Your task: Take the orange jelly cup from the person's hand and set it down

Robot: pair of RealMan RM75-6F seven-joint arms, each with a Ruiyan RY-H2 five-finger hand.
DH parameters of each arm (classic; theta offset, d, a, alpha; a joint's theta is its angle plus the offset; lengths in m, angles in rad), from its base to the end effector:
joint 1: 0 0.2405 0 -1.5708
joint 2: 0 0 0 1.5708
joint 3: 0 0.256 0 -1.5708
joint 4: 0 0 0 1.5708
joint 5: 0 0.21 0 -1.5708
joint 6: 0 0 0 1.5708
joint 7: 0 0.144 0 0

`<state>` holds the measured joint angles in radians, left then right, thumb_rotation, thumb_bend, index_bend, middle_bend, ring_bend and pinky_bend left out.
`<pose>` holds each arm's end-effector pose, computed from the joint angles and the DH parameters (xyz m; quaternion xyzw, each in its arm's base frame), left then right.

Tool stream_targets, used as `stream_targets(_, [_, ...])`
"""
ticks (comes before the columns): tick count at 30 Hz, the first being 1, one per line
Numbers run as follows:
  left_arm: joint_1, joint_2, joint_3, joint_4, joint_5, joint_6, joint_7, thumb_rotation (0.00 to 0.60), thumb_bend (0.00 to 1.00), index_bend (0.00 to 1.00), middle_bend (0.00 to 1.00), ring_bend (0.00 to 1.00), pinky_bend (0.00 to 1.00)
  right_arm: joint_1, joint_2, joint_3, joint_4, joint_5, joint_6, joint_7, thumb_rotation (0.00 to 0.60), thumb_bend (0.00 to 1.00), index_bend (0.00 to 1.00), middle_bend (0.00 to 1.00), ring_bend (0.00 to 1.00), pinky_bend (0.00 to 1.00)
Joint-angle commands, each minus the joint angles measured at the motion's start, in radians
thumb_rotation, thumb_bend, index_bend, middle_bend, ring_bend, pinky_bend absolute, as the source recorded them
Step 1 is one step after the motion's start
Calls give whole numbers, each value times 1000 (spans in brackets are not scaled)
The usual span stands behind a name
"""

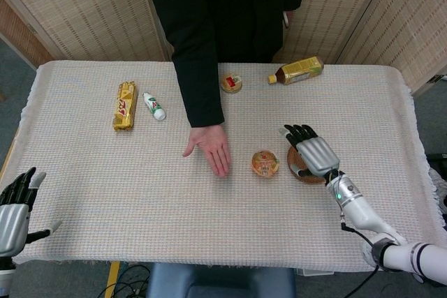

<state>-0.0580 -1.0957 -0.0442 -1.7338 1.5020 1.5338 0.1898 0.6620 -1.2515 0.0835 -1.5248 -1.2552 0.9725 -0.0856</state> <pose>-0.2908 0.1700 0.1615 -0.6005 -0.3562 -0.3661 0.6152 -0.2143 -0.3404 0.0721 0.7369 -0.3771 0.3468 0.4410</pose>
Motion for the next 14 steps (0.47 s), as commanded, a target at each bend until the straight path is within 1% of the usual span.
stream_targets(1, [-5, -3, -3, 2, -4, -6, 0, 600, 143, 62, 0, 0, 162, -95, 99, -23, -78, -49, 126, 9, 600, 329, 0, 11, 0, 0])
stream_targets(7, [-23, -19, -10, 4, -2, -25, 12, 600, 143, 62, 0, 0, 162, -242, 187, -69, -139, -127, 318, 46, 600, 329, 0, 35, 0, 0])
stream_targets(11, [-33, -29, -13, 9, -15, -43, 22, 600, 143, 63, 0, 0, 162, -347, 199, -111, -141, -178, 435, 85, 600, 329, 0, 38, 0, 0])
stream_targets(14, [-40, -37, -15, 11, -10, -45, 26, 600, 143, 63, 0, 0, 162, -413, 194, -133, -128, -203, 505, 105, 600, 329, 0, 38, 0, 0])
